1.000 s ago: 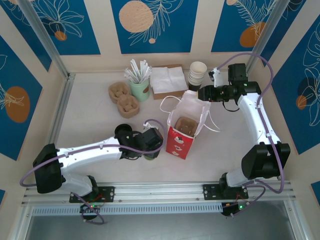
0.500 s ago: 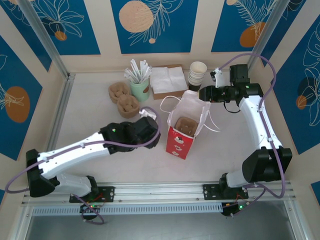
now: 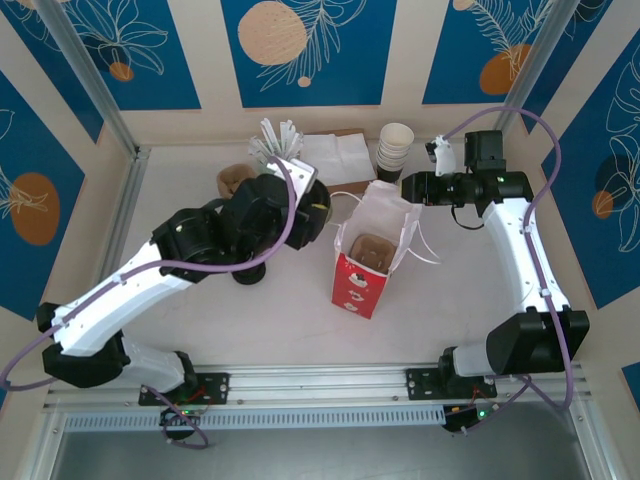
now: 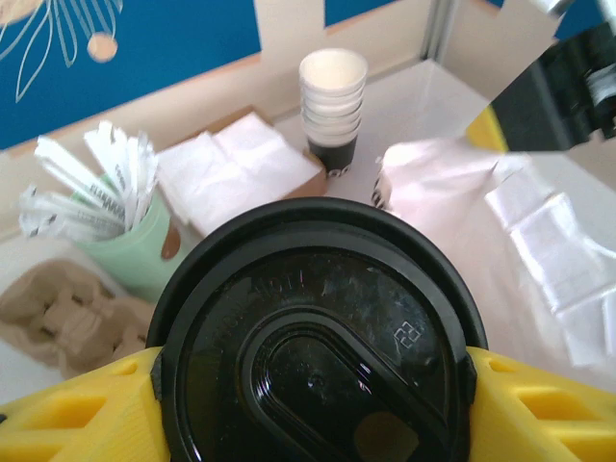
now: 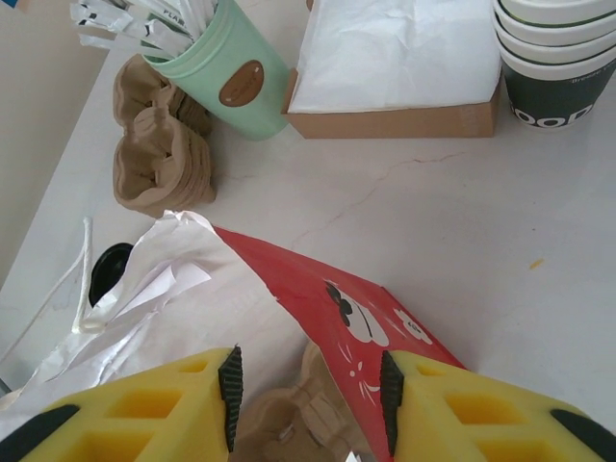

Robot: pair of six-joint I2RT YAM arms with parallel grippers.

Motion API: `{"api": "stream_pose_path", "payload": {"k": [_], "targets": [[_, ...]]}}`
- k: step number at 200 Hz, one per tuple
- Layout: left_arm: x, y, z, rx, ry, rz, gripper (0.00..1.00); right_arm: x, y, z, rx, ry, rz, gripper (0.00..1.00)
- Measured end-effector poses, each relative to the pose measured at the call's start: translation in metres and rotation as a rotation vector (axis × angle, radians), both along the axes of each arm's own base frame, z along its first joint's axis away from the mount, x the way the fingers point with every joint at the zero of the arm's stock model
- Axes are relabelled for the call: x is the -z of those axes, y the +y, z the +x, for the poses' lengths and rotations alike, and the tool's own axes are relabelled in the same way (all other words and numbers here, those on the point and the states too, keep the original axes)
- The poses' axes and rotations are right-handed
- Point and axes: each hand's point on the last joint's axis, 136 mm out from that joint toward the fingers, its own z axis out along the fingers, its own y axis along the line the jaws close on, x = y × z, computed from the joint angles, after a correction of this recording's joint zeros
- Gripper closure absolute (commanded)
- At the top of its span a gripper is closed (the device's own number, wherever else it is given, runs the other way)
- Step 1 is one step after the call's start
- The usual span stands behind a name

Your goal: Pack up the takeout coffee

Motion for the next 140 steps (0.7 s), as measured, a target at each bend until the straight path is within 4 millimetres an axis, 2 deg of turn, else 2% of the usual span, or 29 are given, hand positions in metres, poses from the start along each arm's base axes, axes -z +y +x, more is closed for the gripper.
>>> {"api": "stream_pose_path", "payload": {"k": [27, 65, 101, 140], "targets": [[-0.012, -0.023, 0.002, 0.066, -0.008, -0.012, 0.35, 0.003, 0.006, -0.003, -0.052, -0.016, -0.015, 0.54], [-0.011, -0.058, 0.001, 0.163, 0.032, -0.029, 0.35, 0.003, 0.018, -0.011, -0.135, -0.028, -0.001, 0.54], [-0.014, -0.081, 0.001, 0.22, 0.065, -0.041, 0.35, 0.005, 0.023, -0.014, -0.174, -0.03, -0.003, 0.54], [-0.022, -0.106, 0.006, 0.252, 0.076, -0.064, 0.36, 0.017, 0.029, -0.014, -0.193, 0.009, -0.012, 0.56]]}}
